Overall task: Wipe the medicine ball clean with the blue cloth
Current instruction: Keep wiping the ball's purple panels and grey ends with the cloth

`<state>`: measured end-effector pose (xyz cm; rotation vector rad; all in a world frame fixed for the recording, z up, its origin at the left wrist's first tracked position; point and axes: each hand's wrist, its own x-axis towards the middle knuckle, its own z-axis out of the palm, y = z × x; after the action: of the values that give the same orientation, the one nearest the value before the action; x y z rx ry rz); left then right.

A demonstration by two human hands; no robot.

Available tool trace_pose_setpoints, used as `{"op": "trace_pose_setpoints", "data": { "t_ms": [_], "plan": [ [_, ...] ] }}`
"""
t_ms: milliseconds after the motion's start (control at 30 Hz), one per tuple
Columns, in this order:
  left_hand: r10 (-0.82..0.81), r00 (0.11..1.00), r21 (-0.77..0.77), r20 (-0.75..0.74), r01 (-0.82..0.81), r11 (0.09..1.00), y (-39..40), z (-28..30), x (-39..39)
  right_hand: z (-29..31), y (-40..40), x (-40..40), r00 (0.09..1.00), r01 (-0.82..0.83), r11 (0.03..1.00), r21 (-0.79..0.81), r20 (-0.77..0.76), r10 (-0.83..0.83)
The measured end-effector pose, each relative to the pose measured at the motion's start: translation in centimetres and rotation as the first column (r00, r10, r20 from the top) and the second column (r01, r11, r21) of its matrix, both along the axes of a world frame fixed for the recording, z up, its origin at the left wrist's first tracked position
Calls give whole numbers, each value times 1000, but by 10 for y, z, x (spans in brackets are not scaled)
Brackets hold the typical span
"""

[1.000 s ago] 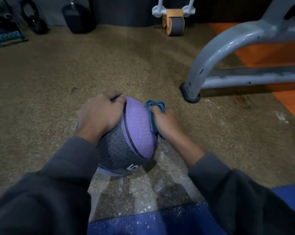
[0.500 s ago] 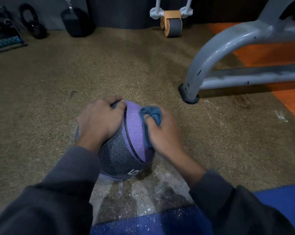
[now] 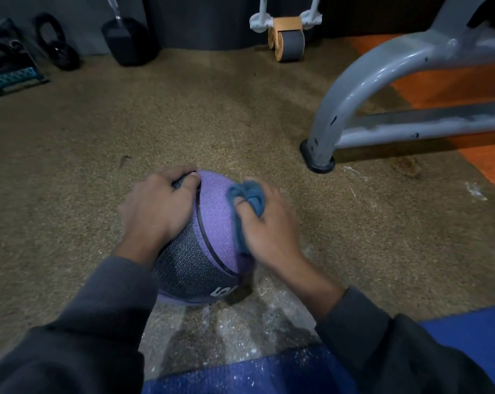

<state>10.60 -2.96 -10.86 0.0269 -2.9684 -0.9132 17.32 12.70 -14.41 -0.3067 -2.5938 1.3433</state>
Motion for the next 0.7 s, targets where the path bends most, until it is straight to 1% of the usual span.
{"op": "trace_pose_setpoints", "data": {
  "t_ms": [33, 67, 100, 133, 200, 267, 300, 333, 367, 400, 433, 467, 500, 533, 567, 600, 633, 700],
  "plan": [
    [-11, 1000, 1, -13, 11, 1000, -1, 0, 0, 8, -8, 3, 994, -49, 990, 132, -94, 61],
    [-31, 999, 3, -28, 32, 999, -2, 0, 1, 15, -12, 0, 985, -70, 977, 203, -143, 100],
    [-56, 998, 3, -42, 56, 998, -3, 1, 3, 19, -13, -8, 981, -88, 973, 215, -150, 122],
    [-79, 995, 3, -53, 79, 997, -4, 1, 5, 20, -11, -18, 986, -104, 979, 174, -110, 124],
    [-107, 992, 3, -74, 107, 994, -5, 1, 11, 14, 3, -39, 995, -94, 996, -6, 34, 94],
    [-119, 988, 2, -95, 119, 993, -5, -2, 16, 7, 19, -50, 974, -8, 972, -233, 217, 60],
    [-122, 987, 1, -103, 123, 992, -5, -3, 16, 4, 24, -50, 950, 61, 948, -311, 310, 41],
    [-129, 986, -2, -108, 129, 992, -4, -3, 17, 3, 27, -46, 927, 123, 936, -331, 374, 10],
    [-140, 984, -6, -110, 140, 990, -3, -3, 17, 3, 28, -41, 918, 158, 941, -299, 396, -28],
    [-153, 983, -11, -105, 153, 988, -2, -2, 16, 3, 26, -33, 930, 160, 951, -265, 364, -55],
    [-162, 982, -16, -98, 161, 987, -1, -2, 16, 4, 21, -24, 958, 122, 967, -224, 280, -56],
    [-166, 981, -17, -95, 165, 986, -1, -1, 16, 11, 13, -14, 986, 54, 987, -148, 164, -30],
    [-170, 981, -16, -98, 169, 986, 0, 0, 16, 19, 4, -7, 999, -24, 1000, -5, 35, 24],
    [-172, 980, -16, -102, 172, 985, 0, 0, 16, 26, -4, -7, 993, -91, 988, 127, -63, 99],
    [-179, 978, -24, -105, 177, 984, -1, 0, 16, 35, -9, -13, 983, -130, 973, 189, -103, 151],
    [-190, 975, -31, -111, 188, 982, -2, -1, 18, 41, -10, -22, 981, -163, 972, 168, -82, 179],
    [-208, 970, -26, -127, 206, 978, -4, -2, 21, 43, -8, -34, 983, -181, 978, 100, -23, 184],
    [-256, 952, 3, -165, 260, 966, -10, -3, 26, 33, 5, -58, 976, -161, 985, -61, 139, 168]
  ]
}}
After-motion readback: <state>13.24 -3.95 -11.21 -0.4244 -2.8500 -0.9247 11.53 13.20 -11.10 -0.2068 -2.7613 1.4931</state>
